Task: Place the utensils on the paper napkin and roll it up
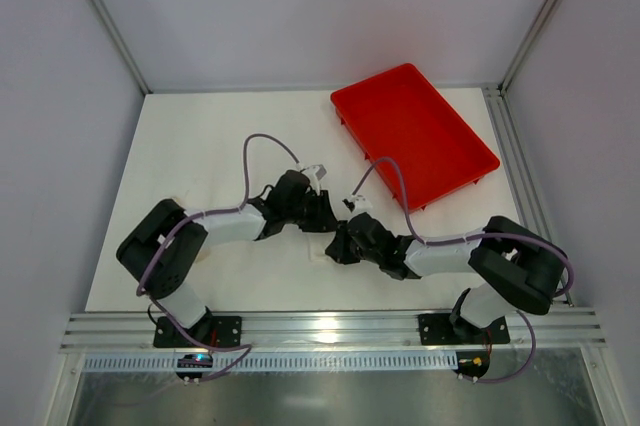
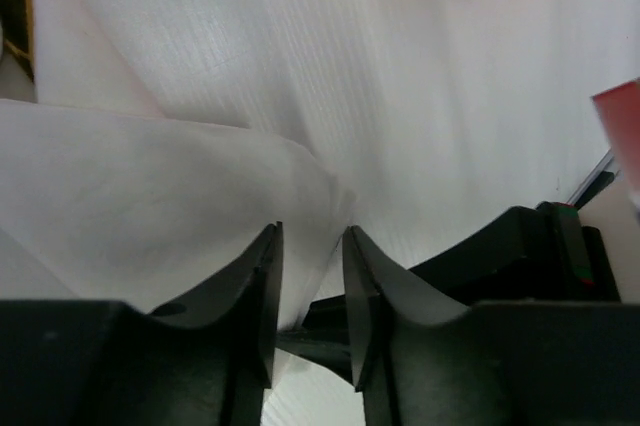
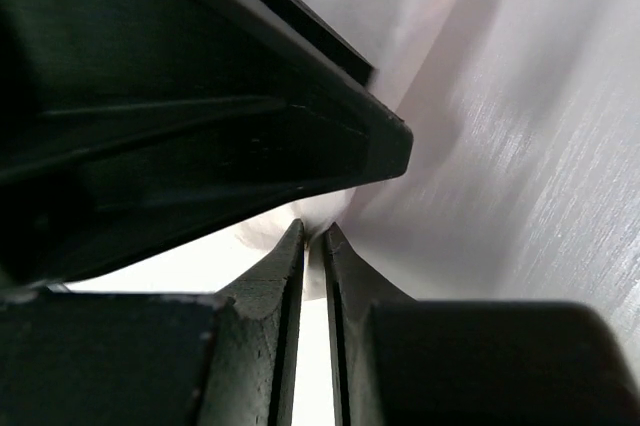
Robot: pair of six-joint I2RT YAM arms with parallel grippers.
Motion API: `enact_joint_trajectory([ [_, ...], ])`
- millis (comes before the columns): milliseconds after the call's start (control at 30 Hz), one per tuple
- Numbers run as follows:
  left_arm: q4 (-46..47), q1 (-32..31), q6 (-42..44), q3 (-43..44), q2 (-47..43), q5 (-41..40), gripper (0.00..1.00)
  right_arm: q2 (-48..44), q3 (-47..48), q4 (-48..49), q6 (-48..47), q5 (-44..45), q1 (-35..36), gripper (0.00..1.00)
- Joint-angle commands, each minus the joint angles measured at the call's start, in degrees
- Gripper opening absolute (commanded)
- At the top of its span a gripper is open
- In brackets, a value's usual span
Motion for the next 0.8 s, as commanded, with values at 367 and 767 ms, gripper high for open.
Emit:
enact_joint_trajectory([
  [367,-13.07,0.03,-3.95,-3.67,-18.82,-16.03,0.27,4.75,2.59,3.7,5.68,0.74,2.5,0.11],
  [767,-0.05,-1.9,-8.88,-13.96,-15.84,-10.73,0.12,6.16,2.86,4.31,9.82,3.11,3.91,0.11],
])
